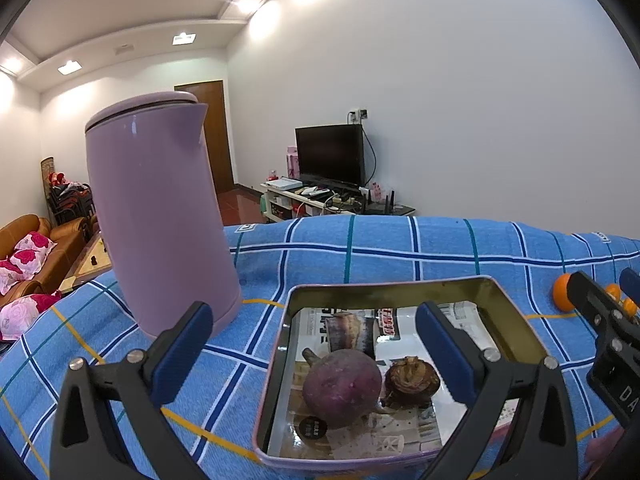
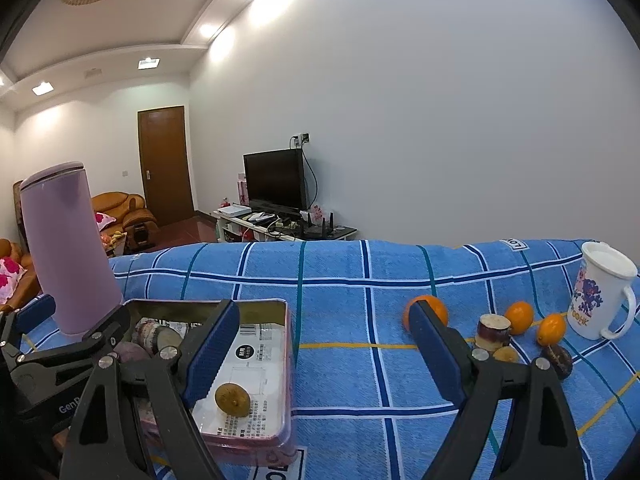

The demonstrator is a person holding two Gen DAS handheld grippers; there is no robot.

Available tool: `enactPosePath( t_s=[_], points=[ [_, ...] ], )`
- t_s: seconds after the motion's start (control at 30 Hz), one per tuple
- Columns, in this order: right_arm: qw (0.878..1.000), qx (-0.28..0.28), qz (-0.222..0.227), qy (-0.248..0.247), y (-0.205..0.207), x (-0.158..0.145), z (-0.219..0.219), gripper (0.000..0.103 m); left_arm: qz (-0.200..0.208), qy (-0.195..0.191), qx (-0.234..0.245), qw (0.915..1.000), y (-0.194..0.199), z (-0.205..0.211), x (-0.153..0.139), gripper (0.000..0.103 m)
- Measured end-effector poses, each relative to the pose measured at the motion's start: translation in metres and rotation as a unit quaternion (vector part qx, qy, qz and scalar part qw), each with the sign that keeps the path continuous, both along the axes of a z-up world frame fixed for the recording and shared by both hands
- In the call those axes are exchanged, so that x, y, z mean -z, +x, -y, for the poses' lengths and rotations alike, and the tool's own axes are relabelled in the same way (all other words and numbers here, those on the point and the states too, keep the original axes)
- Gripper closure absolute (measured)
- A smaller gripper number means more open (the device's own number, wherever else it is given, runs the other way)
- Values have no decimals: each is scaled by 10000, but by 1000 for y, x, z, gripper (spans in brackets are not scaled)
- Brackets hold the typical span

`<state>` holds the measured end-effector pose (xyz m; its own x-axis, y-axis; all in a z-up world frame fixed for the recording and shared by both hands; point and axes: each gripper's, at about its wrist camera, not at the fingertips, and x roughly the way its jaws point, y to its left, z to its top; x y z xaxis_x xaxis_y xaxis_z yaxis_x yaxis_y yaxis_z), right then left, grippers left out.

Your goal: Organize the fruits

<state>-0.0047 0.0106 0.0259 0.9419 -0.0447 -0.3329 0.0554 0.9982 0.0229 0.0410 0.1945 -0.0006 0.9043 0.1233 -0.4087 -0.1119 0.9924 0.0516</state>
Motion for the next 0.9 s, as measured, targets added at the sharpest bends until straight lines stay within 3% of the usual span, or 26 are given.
enactPosePath(
  t_s=[0.9],
  points=[
    [9995, 143, -140, -231, -27, -1, 33, 16, 56, -48, 91, 9999, -14, 19, -3, 0]
  ],
)
